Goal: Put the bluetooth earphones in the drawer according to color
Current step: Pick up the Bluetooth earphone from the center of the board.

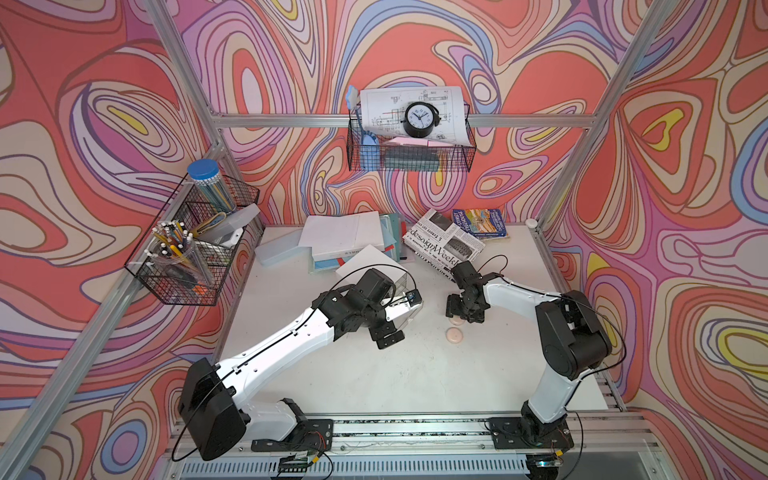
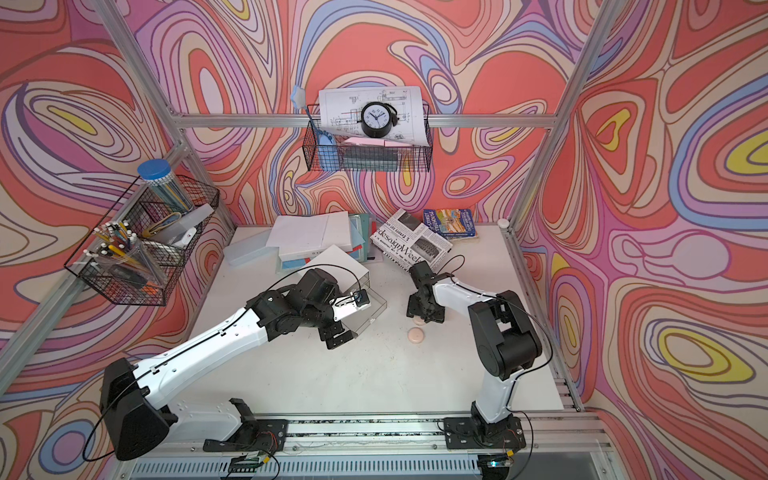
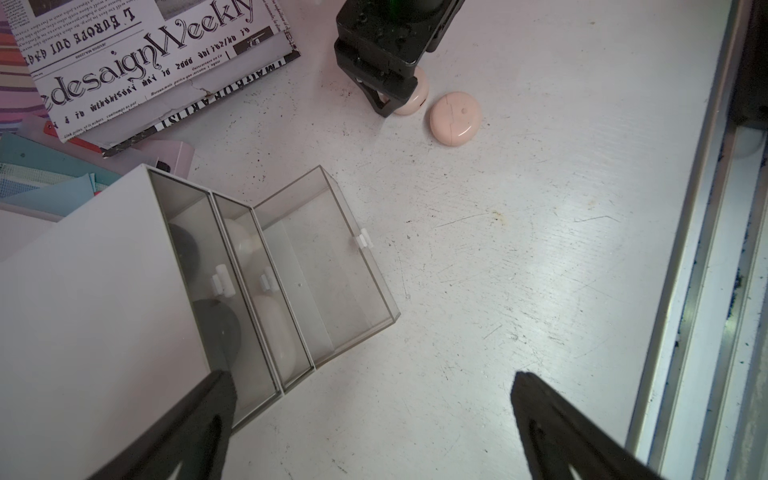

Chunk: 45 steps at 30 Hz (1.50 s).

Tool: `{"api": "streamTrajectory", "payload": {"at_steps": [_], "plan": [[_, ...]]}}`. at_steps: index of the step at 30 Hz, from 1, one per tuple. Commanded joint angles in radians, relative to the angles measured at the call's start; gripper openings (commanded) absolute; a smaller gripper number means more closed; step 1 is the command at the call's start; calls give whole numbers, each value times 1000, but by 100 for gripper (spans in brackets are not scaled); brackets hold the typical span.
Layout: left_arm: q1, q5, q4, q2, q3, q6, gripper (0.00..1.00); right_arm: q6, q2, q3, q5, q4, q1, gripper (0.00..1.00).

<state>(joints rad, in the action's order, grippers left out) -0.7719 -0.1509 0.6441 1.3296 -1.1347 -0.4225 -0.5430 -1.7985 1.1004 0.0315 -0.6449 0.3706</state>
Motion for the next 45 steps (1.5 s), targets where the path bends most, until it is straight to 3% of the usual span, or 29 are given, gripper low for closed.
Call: {"api": "streamTrajectory", "payload": {"at_steps": [1, 18, 30, 38, 45], "plan": [[-3, -9, 23, -15, -8, -7, 98, 2, -38, -12, -42, 11, 2, 71], [-3, -1, 14, -43, -1, -14, 99, 27, 6, -42, -14, -84, 12, 75], [-3, 24, 22, -30, 0, -18, 98, 55, -37, -8, -31, -104, 13, 66], [-4, 19, 29, -26, -4, -18, 99, 60, 1, -6, -31, -127, 13, 73], [-4, 14, 25, -21, -3, -15, 98, 60, -8, -24, -18, -123, 14, 68]]}}
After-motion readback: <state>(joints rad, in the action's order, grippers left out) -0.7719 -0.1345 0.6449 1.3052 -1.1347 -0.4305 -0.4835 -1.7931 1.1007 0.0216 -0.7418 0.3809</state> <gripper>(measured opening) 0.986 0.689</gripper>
